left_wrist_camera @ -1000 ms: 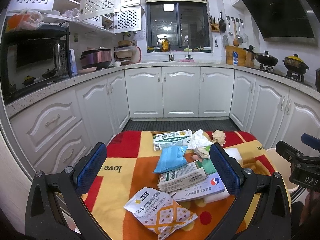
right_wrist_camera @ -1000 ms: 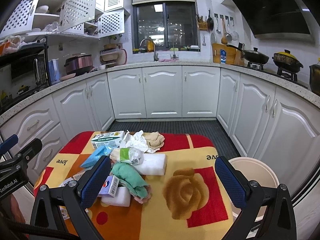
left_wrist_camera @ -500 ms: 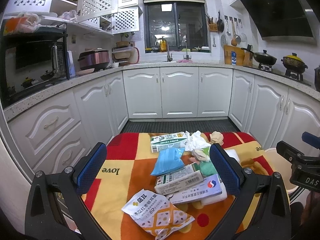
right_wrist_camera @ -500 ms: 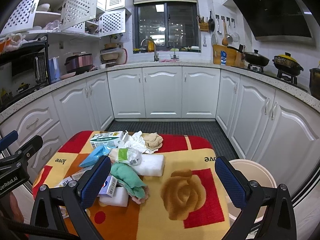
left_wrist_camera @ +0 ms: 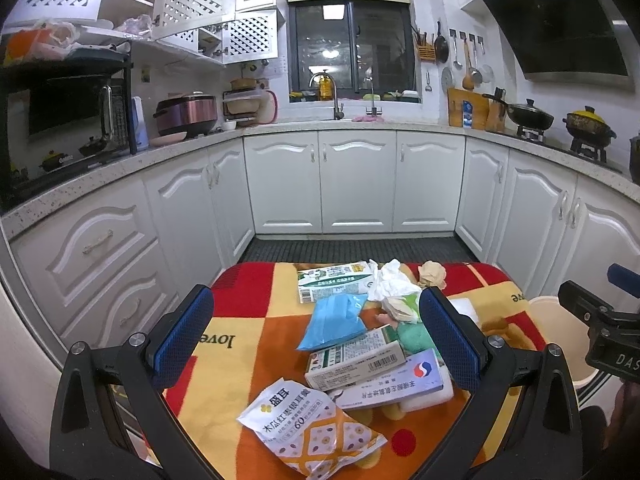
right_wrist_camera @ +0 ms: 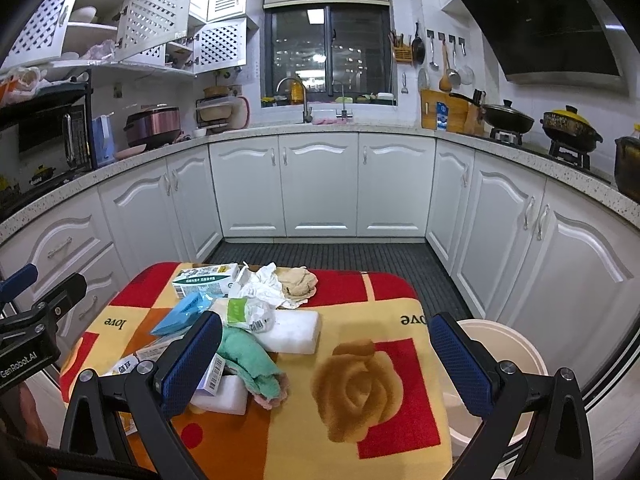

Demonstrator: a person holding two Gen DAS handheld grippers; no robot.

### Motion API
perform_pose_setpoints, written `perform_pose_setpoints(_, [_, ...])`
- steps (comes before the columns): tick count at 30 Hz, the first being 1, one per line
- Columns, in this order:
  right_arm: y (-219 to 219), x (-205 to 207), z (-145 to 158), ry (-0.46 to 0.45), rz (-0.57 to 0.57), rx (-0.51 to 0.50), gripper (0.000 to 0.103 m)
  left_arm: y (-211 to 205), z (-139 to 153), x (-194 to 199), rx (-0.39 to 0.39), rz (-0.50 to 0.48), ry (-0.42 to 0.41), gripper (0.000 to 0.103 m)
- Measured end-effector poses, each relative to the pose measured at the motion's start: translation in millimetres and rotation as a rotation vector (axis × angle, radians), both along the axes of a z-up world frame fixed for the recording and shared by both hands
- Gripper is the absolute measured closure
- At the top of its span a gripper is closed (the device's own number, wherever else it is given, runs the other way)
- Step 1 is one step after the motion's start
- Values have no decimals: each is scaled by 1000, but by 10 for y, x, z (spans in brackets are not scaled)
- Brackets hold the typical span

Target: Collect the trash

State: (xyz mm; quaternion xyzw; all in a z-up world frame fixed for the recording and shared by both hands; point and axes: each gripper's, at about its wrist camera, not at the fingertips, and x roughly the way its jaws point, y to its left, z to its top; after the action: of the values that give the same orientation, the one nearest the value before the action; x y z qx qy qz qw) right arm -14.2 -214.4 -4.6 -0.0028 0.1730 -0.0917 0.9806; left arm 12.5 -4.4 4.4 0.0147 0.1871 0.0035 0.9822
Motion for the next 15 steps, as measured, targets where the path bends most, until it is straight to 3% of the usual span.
perform_pose_setpoints(15, [25, 12, -23, 12, 15, -21, 0, -2, -14, -22, -14, -34, 11, 1])
